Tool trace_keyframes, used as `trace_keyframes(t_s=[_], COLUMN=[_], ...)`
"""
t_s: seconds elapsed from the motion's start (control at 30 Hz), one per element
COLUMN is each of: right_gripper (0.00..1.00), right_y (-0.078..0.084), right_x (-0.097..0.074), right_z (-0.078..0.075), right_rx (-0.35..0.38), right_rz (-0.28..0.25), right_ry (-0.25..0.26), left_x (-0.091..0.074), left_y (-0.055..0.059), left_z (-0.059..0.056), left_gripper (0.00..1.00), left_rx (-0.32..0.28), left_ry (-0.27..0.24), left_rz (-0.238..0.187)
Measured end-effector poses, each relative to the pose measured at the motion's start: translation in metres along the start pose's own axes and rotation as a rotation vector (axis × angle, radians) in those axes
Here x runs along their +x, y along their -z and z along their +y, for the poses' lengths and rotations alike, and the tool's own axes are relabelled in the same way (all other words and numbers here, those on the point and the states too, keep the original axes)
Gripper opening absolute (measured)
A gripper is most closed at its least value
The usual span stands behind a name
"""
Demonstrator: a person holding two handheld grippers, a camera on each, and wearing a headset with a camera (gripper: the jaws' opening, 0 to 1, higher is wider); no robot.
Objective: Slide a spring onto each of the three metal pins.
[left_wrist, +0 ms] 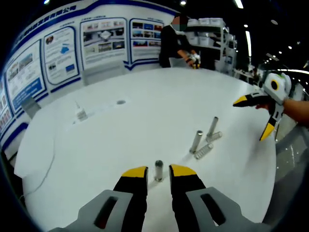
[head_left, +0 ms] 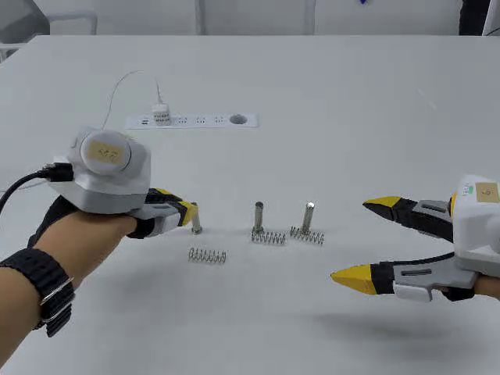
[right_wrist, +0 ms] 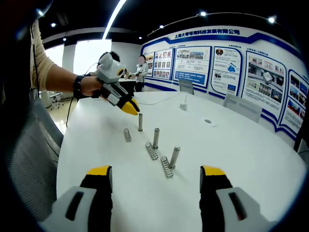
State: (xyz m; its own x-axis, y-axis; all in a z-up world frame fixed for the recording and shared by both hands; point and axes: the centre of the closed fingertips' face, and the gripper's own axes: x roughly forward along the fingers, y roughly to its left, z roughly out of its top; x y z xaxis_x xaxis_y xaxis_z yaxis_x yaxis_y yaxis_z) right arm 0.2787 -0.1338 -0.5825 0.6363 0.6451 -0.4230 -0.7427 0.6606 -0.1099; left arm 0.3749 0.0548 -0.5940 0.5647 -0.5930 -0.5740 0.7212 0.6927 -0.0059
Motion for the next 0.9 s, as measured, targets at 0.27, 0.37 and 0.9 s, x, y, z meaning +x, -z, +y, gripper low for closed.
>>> trace_keyframes(t_s=[0.27, 0.37, 0.9], right_gripper=[0.7, 0.68, 0.65], right_y=[0.001, 0.0, -0.002], right_x=[0.001, 0.002, 0.004], right_z=[0.001, 0.001, 0.008], right_rx=[0.0, 0.0, -0.006], right_rz=[0.013, 0.014, 0.023], right_ry=[-0.003, -0.005, -0.017], left_x=[-0.009, -0.015, -0.022], left_y=[0.01, 0.012, 0.029], left_z=[0.0, 0.001, -0.027], left_gripper=[0.21, 0.22, 0.29], left_rx=[-0.007, -0.013, 0.08], left_ry=[0.019, 0.025, 0.189], left_rz=[-0.027, -0.046, -0.064])
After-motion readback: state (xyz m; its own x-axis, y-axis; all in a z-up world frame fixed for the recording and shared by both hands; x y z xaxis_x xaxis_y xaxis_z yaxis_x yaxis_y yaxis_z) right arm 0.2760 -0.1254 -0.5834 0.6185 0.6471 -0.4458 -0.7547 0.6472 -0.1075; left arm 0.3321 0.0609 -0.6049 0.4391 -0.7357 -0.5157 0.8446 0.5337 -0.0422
